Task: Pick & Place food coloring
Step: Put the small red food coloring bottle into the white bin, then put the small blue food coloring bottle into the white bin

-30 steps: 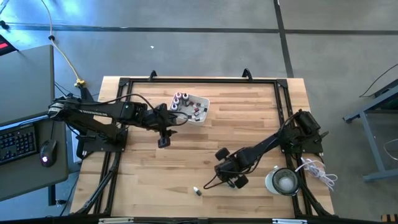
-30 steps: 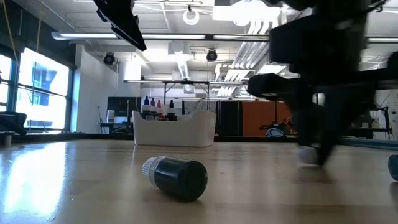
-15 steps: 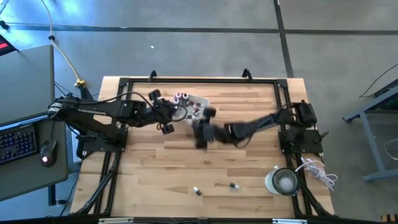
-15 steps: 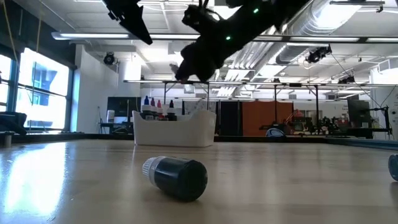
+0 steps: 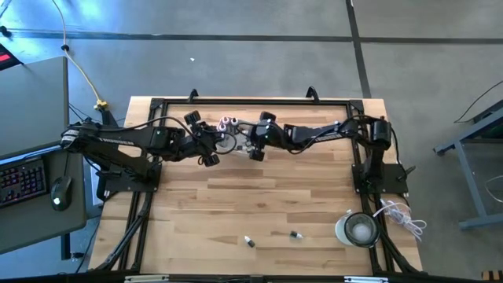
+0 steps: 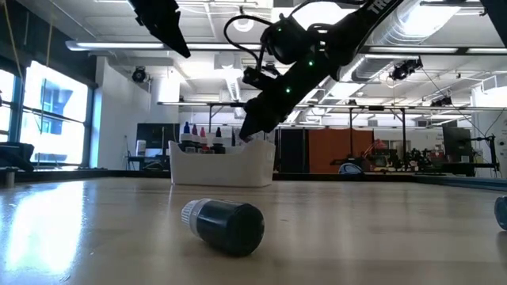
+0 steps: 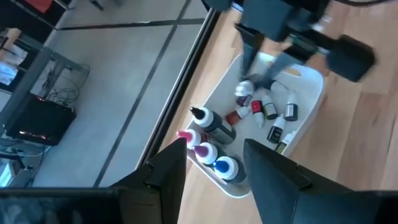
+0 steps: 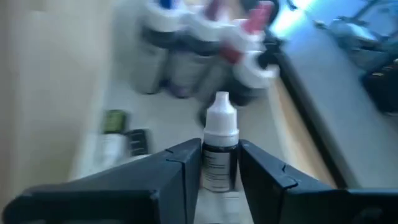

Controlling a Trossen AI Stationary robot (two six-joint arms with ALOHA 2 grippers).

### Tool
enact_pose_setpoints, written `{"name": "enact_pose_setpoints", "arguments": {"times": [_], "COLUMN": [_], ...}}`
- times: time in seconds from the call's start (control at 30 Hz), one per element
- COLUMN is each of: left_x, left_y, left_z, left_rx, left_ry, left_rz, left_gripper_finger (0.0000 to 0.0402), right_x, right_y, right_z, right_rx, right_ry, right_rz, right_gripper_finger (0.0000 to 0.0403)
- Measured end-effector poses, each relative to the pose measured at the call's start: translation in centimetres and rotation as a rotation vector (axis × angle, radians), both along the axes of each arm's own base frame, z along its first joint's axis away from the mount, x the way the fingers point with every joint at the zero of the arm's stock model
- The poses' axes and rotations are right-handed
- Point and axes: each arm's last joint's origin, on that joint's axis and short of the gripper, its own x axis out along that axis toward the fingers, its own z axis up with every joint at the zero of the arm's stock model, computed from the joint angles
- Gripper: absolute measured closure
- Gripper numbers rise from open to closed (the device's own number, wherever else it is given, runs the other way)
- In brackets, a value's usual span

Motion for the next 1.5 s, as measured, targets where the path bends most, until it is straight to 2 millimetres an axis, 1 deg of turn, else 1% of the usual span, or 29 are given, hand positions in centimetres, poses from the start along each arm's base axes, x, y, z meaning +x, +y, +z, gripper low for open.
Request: {"name": "enact_pose_setpoints", "arguments": {"times": [0.1,0.2,0.27,0.33,0.4,0.5,0.57,0.67,0.77,0.83,0.9,1.0,1.07,1.2,1.27,1.43,1.5], "left_x": [0.0,0.0,0.0,-0.1,-0.2,-0.2,-0.2,-0.1,-0.1,0.0,0.0,0.4,0.4,0.8,1.3,2.1,2.0], "left_y": [0.0,0.0,0.0,0.0,0.0,0.0,-0.1,-0.1,-0.2,-0.3,-0.3,-0.3,-0.3,-0.4,-0.5,-0.6,-0.6], "left_z": [0.0,0.0,0.0,-0.1,-0.2,-0.2,-0.2,-0.3,-0.4,-0.4,-0.3,-0.5,-0.5,-0.9,-1.0,-1.4,-1.6], "left_rx": [-0.001,-0.001,-0.001,-0.001,-0.007,-0.029,-0.049,-0.079,-0.107,-0.121,-0.122,-0.124,-0.130,-0.157,-0.173,-0.194,-0.194], "left_ry": [0.000,0.001,0.003,0.015,0.021,0.003,-0.001,0.001,0.003,0.000,-0.009,-0.017,-0.022,-0.017,-0.031,-0.033,-0.009], "left_rz": [0.001,0.000,0.000,0.000,0.003,0.018,0.011,-0.013,-0.031,-0.042,-0.043,-0.041,-0.034,-0.041,-0.058,-0.081,-0.080], "left_gripper_finger": [0.0245,0.0245,0.0245,0.0245,0.0245,0.0245,0.0245,0.0245,0.0245,0.0245,0.0245,0.0245,0.0245,0.0245,0.0245,0.0245,0.0245], "right_x": [-0.1,-0.1,0.0,0.0,0.2,0.0,-0.5,-1.3,-2.8,-4.0,-5.0,-6.6,-7.7,-9.6,-10.0,-10.3,-10.6], "right_y": [-0.5,-0.4,0.1,1.3,3.2,7.1,9.8,13.9,17.9,20.3,22.4,24.7,25.8,27.0,27.4,28.0,27.9], "right_z": [0.1,0.0,0.1,0.7,2.3,4.8,5.5,5.5,4.4,3.9,3.8,3.5,3.3,2.3,1.9,0.4,-0.4], "right_rx": [-0.014,-0.006,-0.009,-0.002,0.016,0.082,0.167,0.372,0.619,0.739,0.818,0.864,0.861,0.756,0.743,0.792,0.813], "right_ry": [0.000,0.000,0.001,0.012,0.020,0.063,0.119,0.188,0.304,0.396,0.448,0.529,0.582,0.662,0.655,0.611,0.628], "right_rz": [-0.018,0.000,0.010,0.037,0.092,0.158,0.186,0.206,0.249,0.241,0.205,0.125,0.068,-0.062,-0.074,-0.067,-0.076], "right_gripper_finger": [0.0283,0.0264,0.0254,0.0248,0.0247,0.0249,0.0250,0.0249,0.0245,0.0243,0.0242,0.0242,0.0242,0.0242,0.0242,0.0241,0.0241]}}
